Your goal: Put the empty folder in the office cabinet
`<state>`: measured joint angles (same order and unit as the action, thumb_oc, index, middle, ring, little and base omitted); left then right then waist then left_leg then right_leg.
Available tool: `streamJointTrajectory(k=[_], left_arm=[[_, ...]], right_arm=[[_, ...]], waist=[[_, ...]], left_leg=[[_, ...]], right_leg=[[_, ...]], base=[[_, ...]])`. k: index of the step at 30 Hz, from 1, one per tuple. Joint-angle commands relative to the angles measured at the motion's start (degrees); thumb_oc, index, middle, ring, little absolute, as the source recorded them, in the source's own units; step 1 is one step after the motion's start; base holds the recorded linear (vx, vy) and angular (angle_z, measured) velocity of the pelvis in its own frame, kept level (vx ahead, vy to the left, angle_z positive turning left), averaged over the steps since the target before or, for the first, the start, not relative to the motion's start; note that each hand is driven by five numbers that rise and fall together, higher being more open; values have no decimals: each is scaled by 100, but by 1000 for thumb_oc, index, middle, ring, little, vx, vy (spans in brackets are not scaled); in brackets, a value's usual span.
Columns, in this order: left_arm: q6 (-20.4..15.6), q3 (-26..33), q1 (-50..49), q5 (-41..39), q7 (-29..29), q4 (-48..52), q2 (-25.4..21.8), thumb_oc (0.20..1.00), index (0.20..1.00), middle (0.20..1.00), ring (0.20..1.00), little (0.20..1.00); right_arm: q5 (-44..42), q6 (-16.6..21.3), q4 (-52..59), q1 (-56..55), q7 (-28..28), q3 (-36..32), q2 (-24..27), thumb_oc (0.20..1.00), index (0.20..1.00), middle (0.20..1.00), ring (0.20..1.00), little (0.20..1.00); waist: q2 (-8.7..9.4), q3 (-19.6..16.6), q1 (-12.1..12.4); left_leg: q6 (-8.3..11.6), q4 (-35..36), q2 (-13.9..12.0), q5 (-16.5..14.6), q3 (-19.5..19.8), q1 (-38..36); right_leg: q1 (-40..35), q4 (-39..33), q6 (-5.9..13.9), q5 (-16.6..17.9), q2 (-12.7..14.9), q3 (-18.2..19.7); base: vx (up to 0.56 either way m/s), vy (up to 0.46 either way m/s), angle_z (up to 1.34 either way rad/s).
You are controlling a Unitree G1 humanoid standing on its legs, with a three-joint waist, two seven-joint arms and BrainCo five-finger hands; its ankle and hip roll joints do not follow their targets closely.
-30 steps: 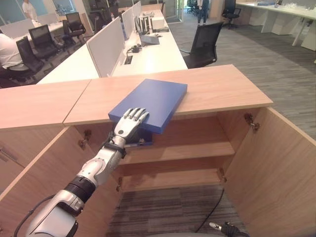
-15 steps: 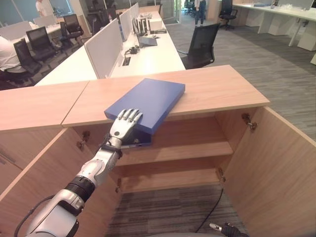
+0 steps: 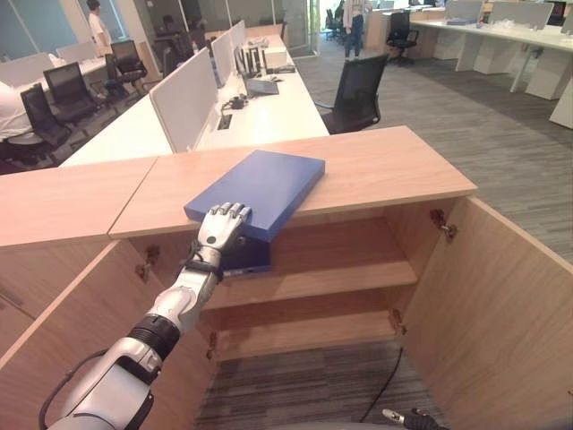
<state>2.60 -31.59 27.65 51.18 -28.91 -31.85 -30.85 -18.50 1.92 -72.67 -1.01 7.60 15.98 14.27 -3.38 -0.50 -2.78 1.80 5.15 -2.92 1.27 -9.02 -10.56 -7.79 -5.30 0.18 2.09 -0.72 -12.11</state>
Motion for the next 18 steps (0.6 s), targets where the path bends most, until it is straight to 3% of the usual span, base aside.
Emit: streamJointTrajectory(k=[1,14,18], left_arm=[[80,41,150,-48,139,-680,-44,200,200,200,200,200],[-44,172,-160,-559,117,-627,241,200,200,200,200,200],[-567,683,-765,-1348,373,1104,252,200,200,200,200,200]], right_arm=[[173,124,-382,284,74,164,-282,1000,1000,1000,1000,1000],[174,127,-361,249,114,157,-317,1000,1000,1000,1000,1000],[268,152,125,284,43,258,-320,1000,1000,1000,1000,1000]], waist=[[522,66,-47],[514,73,-43],[544,145,40]], left_leg=[[31,-15,98,-574,71,-98],[22,-15,116,-589,91,-153],[9,-15,118,-563,144,-128]], right_leg=[[-347,30,629,-354,451,159],[-410,30,619,-375,468,147],[-400,30,607,-352,474,114]], base=[[0,0,0],[0,0,0],[0,1,-1]])
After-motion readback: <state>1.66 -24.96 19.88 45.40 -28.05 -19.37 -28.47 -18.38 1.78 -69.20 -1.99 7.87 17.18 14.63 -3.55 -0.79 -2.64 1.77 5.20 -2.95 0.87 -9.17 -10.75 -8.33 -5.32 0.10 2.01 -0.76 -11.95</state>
